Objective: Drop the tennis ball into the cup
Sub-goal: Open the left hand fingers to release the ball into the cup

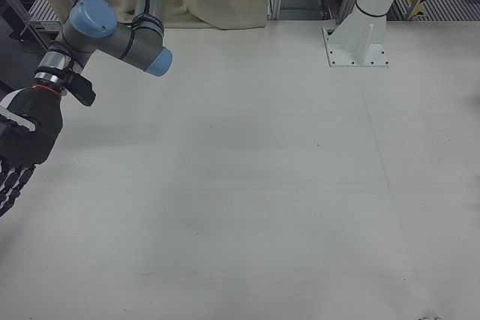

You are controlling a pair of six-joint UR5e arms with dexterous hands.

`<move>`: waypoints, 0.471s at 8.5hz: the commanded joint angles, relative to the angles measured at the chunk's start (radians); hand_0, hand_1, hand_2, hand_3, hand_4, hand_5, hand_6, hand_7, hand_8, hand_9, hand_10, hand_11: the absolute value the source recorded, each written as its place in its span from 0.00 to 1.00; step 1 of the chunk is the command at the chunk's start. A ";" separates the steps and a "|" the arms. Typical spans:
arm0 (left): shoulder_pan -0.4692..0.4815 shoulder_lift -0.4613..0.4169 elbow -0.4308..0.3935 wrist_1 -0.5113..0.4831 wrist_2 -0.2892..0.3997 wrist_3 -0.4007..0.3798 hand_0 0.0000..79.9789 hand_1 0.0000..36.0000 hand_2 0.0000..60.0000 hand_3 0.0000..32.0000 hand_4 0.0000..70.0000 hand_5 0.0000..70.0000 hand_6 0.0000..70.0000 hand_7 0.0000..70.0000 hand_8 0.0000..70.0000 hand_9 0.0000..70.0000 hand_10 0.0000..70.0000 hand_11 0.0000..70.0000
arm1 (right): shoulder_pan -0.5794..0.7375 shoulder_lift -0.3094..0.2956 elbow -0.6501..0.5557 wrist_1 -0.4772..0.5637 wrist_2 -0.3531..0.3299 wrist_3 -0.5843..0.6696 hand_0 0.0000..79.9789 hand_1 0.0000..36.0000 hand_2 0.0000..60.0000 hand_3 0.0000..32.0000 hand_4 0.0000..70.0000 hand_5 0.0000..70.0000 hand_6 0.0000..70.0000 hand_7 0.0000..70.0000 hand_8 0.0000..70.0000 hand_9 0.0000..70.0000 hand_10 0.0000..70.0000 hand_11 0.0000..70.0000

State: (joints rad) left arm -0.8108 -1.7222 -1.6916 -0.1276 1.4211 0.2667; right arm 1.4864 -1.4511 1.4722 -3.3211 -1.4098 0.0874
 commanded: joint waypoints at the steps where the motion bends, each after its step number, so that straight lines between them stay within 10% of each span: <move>1: -0.001 0.004 0.006 0.008 0.007 -0.003 0.65 0.66 0.68 0.00 0.22 0.22 0.65 0.35 0.27 0.25 0.29 0.45 | 0.000 0.000 0.000 0.000 0.000 0.000 0.00 0.00 0.00 0.00 0.00 0.00 0.00 0.00 0.00 0.00 0.00 0.00; 2: -0.001 0.001 0.015 0.008 0.007 -0.003 0.78 0.84 0.45 0.00 0.21 0.23 0.48 0.40 0.25 0.27 0.29 0.46 | 0.000 0.000 0.000 0.000 0.000 0.000 0.00 0.00 0.00 0.00 0.00 0.00 0.00 0.00 0.00 0.00 0.00 0.00; 4: -0.001 0.009 0.015 0.008 0.005 -0.006 1.00 0.99 0.31 0.00 0.22 0.27 0.56 0.40 0.27 0.28 0.31 0.50 | 0.000 0.000 -0.001 0.000 0.000 0.000 0.00 0.00 0.00 0.00 0.00 0.00 0.00 0.00 0.00 0.00 0.00 0.00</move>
State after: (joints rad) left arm -0.8114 -1.7202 -1.6797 -0.1202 1.4273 0.2635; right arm 1.4864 -1.4511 1.4719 -3.3211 -1.4097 0.0874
